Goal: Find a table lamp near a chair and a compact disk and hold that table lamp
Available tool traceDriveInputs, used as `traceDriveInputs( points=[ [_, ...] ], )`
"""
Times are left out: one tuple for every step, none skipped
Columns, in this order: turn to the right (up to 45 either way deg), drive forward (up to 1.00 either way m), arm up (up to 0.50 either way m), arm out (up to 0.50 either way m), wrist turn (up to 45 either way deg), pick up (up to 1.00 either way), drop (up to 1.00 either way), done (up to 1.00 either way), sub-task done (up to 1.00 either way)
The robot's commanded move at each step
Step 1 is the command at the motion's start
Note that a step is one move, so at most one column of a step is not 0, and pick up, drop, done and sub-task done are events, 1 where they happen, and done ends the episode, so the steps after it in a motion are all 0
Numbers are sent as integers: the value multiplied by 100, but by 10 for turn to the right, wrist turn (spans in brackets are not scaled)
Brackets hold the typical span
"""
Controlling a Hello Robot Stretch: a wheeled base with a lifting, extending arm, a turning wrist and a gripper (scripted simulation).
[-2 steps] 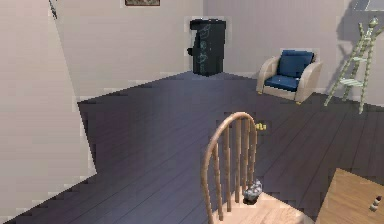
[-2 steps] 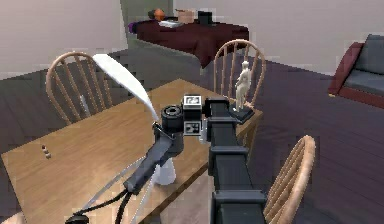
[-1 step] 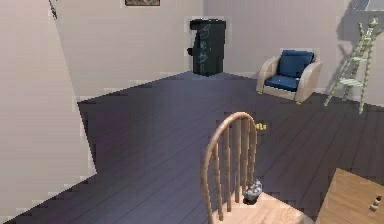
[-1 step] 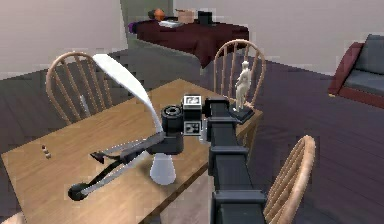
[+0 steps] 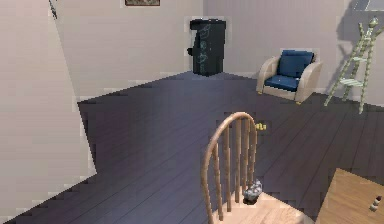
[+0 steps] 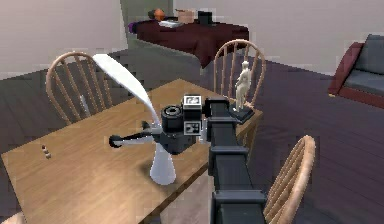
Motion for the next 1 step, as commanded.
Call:
traceDriveInputs(
  points=[
    [0, 0, 0, 0, 210, 0, 0, 0, 0]
  ],
)
